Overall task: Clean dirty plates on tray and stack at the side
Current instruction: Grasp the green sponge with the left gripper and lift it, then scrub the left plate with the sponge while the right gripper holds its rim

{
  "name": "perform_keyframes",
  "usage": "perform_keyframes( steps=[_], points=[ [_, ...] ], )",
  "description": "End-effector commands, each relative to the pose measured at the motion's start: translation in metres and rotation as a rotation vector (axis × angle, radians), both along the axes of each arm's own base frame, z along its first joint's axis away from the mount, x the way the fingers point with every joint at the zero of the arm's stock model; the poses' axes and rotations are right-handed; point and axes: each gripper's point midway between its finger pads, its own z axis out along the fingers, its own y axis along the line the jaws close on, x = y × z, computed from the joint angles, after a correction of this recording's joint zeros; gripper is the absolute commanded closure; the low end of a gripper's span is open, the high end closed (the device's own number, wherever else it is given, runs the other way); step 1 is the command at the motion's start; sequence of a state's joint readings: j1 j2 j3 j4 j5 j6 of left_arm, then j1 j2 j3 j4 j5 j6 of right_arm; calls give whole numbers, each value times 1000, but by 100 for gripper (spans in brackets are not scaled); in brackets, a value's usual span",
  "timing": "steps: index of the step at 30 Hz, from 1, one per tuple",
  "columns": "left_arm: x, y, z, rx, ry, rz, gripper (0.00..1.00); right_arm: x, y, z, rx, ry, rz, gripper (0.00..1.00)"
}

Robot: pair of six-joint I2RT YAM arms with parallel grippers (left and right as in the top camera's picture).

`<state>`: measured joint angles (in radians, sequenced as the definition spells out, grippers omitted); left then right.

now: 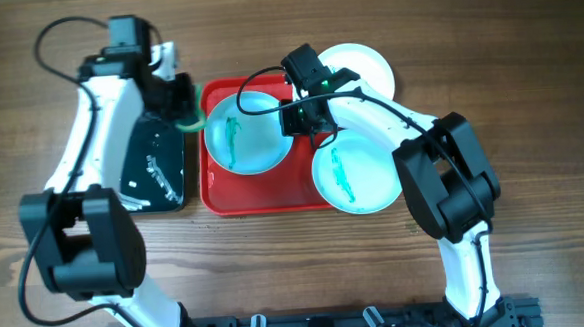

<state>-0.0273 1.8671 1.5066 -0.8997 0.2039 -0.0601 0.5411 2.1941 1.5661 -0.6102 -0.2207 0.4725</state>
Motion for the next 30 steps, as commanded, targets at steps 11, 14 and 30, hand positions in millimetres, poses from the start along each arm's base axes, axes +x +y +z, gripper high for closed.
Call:
perform_keyframes(
  steps=[11,14,30],
  points=[
    [-11,-34,-93,192,135,-81,96,-10,-6,-19,-21,51,23,96],
    [-21,-41,-114,150,176,-93,96,-10,-6,-19,-20,50,23,96],
    [-89,-89,-124,-168,418,-347,96,-9,-5,-19,-13,48,23,96]
  ],
)
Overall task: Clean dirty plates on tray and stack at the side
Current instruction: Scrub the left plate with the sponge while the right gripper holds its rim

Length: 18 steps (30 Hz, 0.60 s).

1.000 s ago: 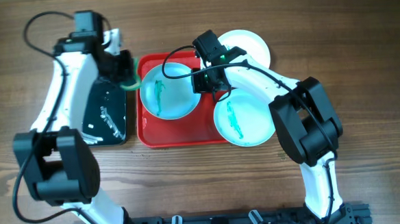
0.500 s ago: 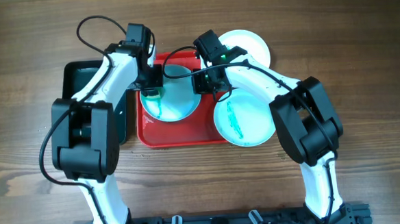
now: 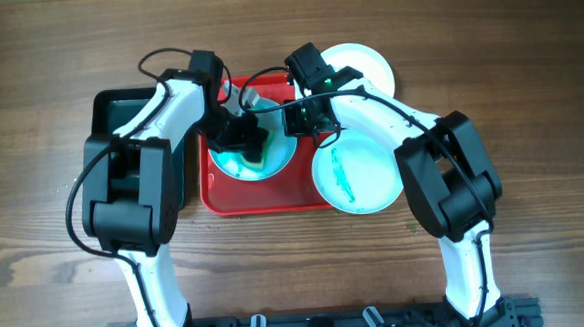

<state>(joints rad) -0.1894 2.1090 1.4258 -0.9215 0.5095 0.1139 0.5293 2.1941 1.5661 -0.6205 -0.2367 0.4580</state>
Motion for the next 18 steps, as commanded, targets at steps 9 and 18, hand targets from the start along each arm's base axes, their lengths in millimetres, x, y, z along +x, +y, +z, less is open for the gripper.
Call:
perform_keyframes(
  steps=[9,18],
  points=[
    [27,132,-8,747,-133,396,96,-9,-1,-18,-20,36,15,96],
    [76,62,-2,548,-349,363,96,-9,-1,-18,-19,36,17,96]
  ],
)
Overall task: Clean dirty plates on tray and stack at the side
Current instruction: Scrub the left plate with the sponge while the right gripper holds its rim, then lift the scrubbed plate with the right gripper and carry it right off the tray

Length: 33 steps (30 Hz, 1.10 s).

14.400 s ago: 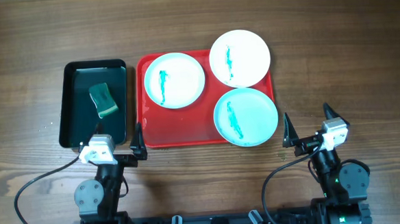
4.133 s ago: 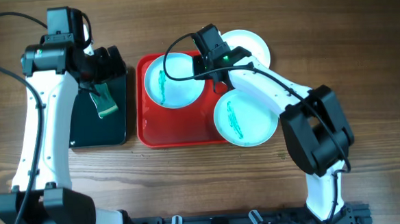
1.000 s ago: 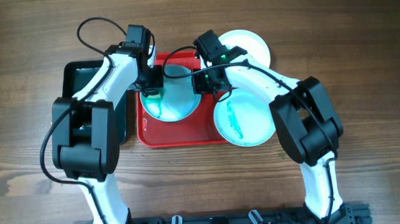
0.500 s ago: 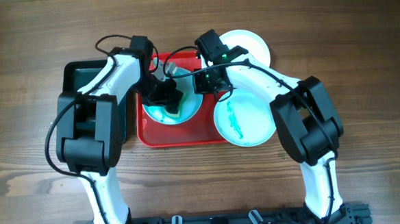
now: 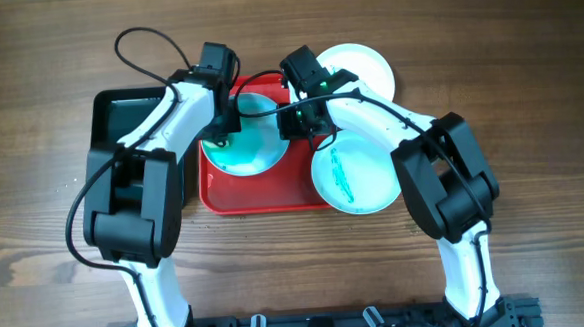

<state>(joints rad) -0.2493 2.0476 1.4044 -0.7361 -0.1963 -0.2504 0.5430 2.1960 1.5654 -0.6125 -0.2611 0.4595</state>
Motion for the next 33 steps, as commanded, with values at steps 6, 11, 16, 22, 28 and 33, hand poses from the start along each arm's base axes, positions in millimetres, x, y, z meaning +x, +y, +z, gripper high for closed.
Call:
perform_keyframes(
  steps=[6,11,16,22,28,33],
  points=[
    [4,-94,2,-429,-8,-235,96,-4,-10,-19,-39,28,1,96],
    [-54,-98,-3,-495,225,-301,96,-4,-10,-19,-39,28,2,96],
    [-83,-59,-10,-325,360,-282,96,-4,-10,-19,-39,28,2,96],
    [-31,23,-9,104,118,65,96,-4,-10,-19,-39,28,2,96],
    [7,-19,-7,-77,-33,22,96,-6,-9,-18,-34,36,3,96],
    [18,-67,7,-383,-31,-47,96,-16,-2,-17,13,87,10,96]
  ],
)
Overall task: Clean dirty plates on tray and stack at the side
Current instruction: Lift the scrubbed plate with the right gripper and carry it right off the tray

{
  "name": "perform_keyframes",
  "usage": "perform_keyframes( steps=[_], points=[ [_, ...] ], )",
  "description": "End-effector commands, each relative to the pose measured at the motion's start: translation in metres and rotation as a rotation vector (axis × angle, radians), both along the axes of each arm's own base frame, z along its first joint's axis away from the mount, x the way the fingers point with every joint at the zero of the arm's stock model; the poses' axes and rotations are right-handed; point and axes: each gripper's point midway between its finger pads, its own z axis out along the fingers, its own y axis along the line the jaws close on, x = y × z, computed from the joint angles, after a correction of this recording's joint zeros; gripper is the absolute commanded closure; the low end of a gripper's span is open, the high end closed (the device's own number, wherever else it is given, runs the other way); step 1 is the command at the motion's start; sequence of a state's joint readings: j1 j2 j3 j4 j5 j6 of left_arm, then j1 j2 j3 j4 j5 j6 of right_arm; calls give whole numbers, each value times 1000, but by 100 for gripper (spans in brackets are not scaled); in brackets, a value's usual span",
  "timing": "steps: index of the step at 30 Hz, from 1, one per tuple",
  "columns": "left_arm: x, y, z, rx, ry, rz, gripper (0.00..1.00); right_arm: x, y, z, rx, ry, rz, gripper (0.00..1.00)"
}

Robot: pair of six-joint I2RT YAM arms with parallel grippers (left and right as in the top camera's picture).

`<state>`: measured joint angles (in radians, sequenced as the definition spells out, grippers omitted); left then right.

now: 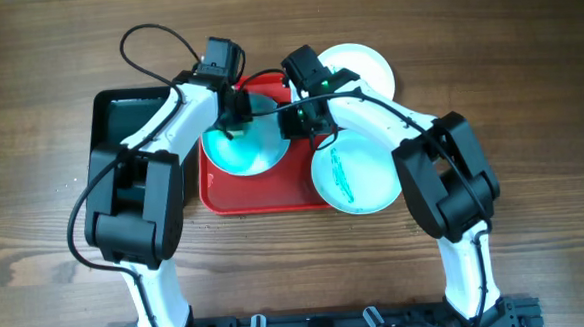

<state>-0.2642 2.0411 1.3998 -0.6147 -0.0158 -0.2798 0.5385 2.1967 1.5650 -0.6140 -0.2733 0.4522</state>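
A red tray (264, 193) lies mid-table. On its left half sits a pale blue plate (249, 154), its face smeared teal with no clear green mark showing. My left gripper (233, 120) is down on the plate's upper-left part, shut on a small green sponge that its fingers mostly hide. My right gripper (296, 123) is shut on the same plate's right rim. A second pale blue plate (358, 178) with a green scribble lies over the tray's right edge. A clean white plate (369, 65) rests on the table behind it.
A black bin (119, 117) stands left of the tray, partly covered by the left arm. Both arms cross over the tray's back edge, with cables looping above them. Wooden table surrounds everything.
My left gripper has shifted slightly up and right on the plate, from its left rim toward its upper part. The right gripper and both plates have stayed put.
At first my left gripper held the sponge over the black bin, and the tray's left plate bore a green scribble. Then the sponge was down on the plate's middle, then at its left rim, now at its upper part. The scribble no longer shows. The right gripper stayed at the rim throughout.
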Motion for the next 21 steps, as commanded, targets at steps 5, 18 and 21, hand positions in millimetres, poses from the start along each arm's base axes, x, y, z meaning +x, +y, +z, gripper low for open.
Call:
perform_keyframes(
  steps=[5,18,21],
  points=[
    [37,22,71,-180,3,81,96,-30,-11,-29,-20,170,-98,96],
    [8,113,146,-76,115,278,96,-2,-46,72,-276,-238,-73,96],
    [9,114,146,-69,113,280,96,-2,-56,109,-435,-410,-94,96]
  ],
)
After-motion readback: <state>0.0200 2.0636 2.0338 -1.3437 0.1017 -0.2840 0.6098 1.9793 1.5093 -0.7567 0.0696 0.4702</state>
